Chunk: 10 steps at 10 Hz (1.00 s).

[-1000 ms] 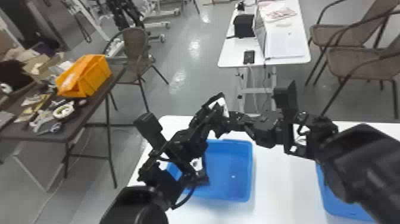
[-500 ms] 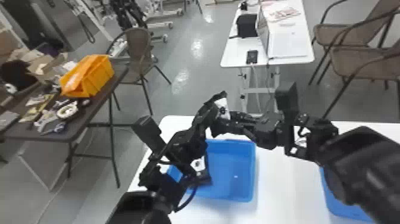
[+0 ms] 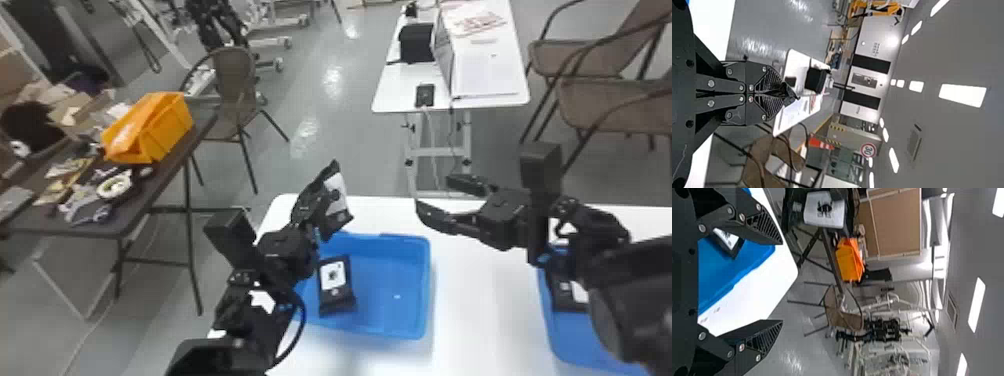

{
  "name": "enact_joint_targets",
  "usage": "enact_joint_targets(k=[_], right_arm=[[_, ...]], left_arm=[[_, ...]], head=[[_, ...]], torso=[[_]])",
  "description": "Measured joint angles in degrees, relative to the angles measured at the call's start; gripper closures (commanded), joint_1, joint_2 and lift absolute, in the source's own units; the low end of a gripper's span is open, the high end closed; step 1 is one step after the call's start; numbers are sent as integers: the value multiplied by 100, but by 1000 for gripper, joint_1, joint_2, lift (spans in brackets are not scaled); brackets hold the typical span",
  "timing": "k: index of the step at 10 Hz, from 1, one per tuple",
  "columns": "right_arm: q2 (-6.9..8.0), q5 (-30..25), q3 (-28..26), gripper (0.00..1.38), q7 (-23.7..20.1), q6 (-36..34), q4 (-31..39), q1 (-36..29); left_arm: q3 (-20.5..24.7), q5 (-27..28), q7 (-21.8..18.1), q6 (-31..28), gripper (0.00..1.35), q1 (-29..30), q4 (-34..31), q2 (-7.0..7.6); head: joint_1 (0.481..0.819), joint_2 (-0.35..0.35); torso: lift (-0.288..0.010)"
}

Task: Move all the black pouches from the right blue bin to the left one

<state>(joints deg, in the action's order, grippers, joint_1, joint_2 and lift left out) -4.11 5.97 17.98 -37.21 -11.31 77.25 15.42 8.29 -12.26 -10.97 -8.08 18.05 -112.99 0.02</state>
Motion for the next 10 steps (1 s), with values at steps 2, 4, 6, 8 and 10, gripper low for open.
enact_joint_targets(k=[2, 4, 6, 8, 10], right_arm=[[40, -491, -946, 209, 4, -66, 647, -688], [42, -556, -1516, 209, 0, -235, 1000, -1244], [3, -625, -1689, 209, -78, -391, 1128, -1461], [-30, -660, -1693, 209, -469, -315, 893, -1335], [-26, -786, -1766, 209, -218, -208, 947, -1402]], left_arm=[[118, 1111, 10, 468, 1219, 124, 614, -2], [7, 1670, 43, 707, 1219, 128, 1110, -2], [-205, 1705, 53, 944, 1069, -99, 1639, -2], [-298, 1533, 52, 986, 21, -274, 1960, 10], [-157, 1351, 60, 1276, 156, -202, 1886, 1]], head=[[695, 254], [695, 191], [695, 154], [695, 142], [695, 144]], torso=[[10], [10], [10], [10], [10]])
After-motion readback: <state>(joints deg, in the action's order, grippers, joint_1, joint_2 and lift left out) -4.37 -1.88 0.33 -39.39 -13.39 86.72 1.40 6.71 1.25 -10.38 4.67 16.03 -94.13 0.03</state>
